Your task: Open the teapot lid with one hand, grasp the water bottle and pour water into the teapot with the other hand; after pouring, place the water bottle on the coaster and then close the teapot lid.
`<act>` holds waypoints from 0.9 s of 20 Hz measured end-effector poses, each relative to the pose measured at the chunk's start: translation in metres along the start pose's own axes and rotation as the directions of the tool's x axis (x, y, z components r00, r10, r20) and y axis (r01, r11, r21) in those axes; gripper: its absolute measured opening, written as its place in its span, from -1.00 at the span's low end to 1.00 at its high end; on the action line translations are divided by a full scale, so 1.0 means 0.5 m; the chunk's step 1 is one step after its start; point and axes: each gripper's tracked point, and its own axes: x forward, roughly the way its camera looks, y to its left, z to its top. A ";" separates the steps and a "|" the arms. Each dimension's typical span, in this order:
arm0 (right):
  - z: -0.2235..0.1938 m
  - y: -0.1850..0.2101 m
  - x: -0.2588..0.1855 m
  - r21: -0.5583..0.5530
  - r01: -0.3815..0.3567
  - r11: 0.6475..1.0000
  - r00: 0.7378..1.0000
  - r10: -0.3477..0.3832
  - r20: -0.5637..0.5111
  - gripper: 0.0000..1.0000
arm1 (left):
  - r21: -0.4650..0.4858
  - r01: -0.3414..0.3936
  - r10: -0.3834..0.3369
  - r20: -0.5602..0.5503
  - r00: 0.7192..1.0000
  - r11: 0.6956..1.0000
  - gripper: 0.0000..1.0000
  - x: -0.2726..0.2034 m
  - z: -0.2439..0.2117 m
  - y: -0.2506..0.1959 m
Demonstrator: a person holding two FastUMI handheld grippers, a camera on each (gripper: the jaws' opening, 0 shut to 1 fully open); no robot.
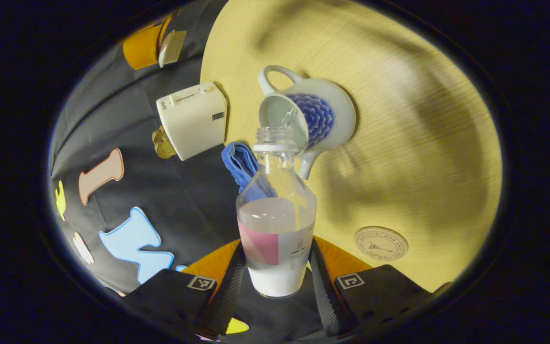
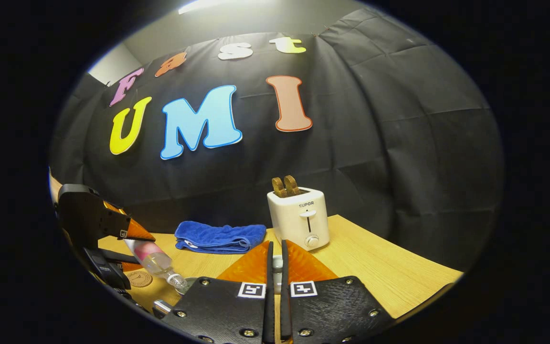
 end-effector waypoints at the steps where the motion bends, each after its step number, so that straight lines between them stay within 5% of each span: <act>1: 0.001 0.001 0.001 0.000 -0.002 1.000 1.000 0.002 0.000 -0.91 | 0.021 0.002 -0.002 -0.008 1.000 1.000 0.56 0.000 -0.002 0.003; 18: 0.014 0.003 -0.009 0.030 -0.021 0.999 1.000 0.021 0.018 -0.91 | 0.184 0.010 0.003 -0.072 0.997 0.983 0.56 -0.027 -0.005 0.050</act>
